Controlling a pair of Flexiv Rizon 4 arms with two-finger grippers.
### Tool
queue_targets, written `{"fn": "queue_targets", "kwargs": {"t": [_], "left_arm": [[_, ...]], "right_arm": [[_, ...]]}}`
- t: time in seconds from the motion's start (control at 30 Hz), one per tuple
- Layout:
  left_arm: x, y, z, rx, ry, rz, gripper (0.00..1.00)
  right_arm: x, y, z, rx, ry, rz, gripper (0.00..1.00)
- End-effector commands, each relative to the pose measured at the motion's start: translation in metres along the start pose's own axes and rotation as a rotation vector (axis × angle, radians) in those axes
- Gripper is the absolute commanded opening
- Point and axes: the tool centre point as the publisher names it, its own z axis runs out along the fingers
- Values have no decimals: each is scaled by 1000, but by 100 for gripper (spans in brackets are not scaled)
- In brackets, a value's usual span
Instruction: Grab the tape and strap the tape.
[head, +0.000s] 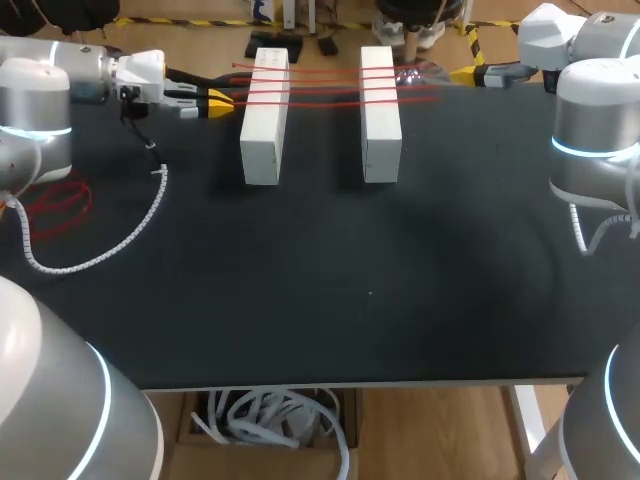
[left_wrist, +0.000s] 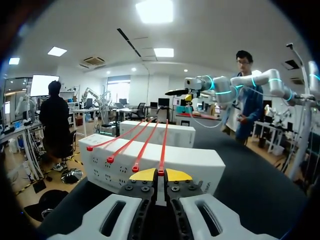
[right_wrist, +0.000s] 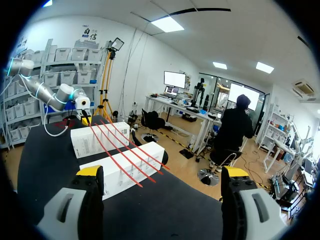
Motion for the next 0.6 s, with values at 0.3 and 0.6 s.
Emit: {"fn": "queue_targets", "kwargs": {"t": [0.3, 0.6], "left_arm": [[8, -10, 0, 106, 3, -9, 0], [25, -43, 2, 249, 26, 5, 0]], "right_arm": [[0, 0, 0, -2, 0, 0, 100], [0, 0, 0, -2, 0, 0, 100]]}}
